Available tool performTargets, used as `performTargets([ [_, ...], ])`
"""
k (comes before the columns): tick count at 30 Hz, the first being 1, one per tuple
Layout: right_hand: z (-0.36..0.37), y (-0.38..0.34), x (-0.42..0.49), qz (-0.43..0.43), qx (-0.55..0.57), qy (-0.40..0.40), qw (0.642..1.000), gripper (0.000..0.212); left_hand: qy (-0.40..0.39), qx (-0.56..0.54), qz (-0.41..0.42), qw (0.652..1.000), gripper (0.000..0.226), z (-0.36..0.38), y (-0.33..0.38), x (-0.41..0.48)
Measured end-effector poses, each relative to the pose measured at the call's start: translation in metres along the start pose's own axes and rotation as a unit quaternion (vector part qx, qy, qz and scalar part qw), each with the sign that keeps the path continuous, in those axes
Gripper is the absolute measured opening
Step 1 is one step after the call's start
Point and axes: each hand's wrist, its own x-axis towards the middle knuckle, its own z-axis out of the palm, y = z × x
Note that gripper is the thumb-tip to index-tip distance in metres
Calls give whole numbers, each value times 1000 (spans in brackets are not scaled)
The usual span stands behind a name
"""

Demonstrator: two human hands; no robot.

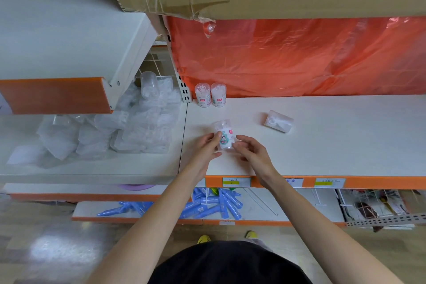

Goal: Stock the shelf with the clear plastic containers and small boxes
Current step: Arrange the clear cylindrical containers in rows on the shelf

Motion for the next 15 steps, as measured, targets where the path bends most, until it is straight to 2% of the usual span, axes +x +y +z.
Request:
performTargets([
  [4, 0, -2, 1, 20, -28, -27, 999, 41, -31, -10, 1, 999, 38, -3, -1, 2],
  [7, 2, -7, 0, 25, -33, -55, 998, 38, -45, -2, 4, 999, 39, -3, -2, 1],
  [15, 2, -10, 5, 28, -52, -73, 996, 34, -43, 10, 15, 999, 26, -7, 1, 3],
])
